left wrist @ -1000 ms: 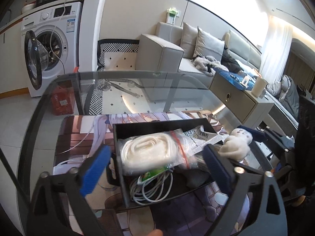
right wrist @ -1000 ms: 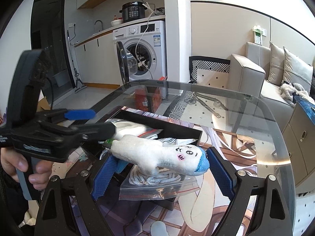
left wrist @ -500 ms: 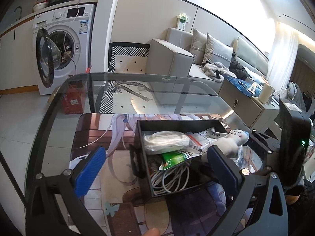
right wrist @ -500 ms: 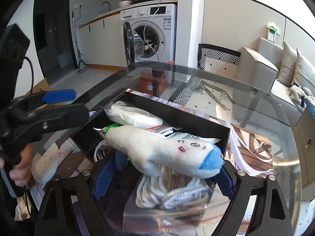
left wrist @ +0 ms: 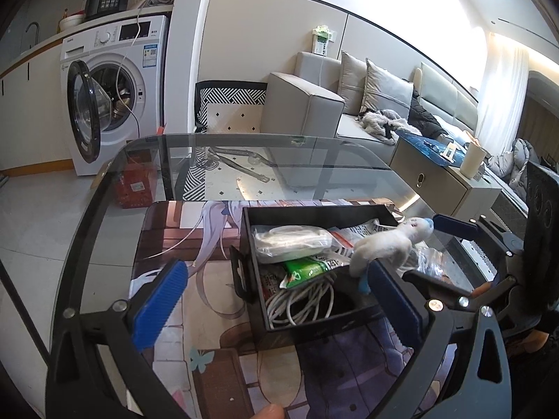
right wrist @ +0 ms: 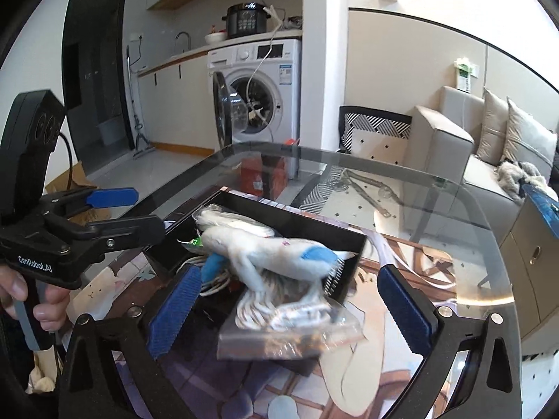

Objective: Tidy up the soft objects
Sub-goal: 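Lower the plush and rope bag into the black box and open both grippers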

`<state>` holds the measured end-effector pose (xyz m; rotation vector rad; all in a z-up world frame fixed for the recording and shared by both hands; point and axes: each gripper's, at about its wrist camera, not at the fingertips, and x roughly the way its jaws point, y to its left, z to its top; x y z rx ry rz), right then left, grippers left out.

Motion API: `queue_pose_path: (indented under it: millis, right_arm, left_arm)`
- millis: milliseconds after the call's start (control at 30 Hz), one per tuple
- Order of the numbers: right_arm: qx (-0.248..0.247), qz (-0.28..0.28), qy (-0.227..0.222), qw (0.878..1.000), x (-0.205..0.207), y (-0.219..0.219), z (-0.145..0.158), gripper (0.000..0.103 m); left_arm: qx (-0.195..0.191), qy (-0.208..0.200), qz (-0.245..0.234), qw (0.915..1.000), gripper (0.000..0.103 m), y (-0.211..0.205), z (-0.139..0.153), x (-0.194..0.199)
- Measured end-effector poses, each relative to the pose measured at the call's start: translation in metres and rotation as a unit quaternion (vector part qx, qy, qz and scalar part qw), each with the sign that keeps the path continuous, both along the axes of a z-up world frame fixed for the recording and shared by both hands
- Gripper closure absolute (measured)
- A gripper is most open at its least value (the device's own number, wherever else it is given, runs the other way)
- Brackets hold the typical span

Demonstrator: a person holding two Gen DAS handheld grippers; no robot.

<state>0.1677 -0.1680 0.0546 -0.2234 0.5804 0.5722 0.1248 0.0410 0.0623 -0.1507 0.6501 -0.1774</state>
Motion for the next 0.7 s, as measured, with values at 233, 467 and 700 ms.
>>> queue_pose_path:
  millis: [233, 467, 700]
  right_arm:
    - [0.018, -0.007, -0.012, 1.0, -0.022, -0.017, -0.003, 0.001]
    - [0.04, 0.004, -0.043, 0.998, -0.052, -0.027, -0.007, 0.001]
    - [0.049, 0.008, -0.072, 0.996, -0.059, -0.024, -0.005, 0.001]
  left_arm:
    - [0.006, -0.012, 0.008, 0.9999, 0.0, -0.004, -0.006, -0.018]
    - [0.018, -0.022, 0.022, 0.9994, 0.0, -0.009, -0.021, -0.027]
    - [0.032, -0.041, 0.027, 0.9983, 0.0, -0.019, -0.026, -0.03]
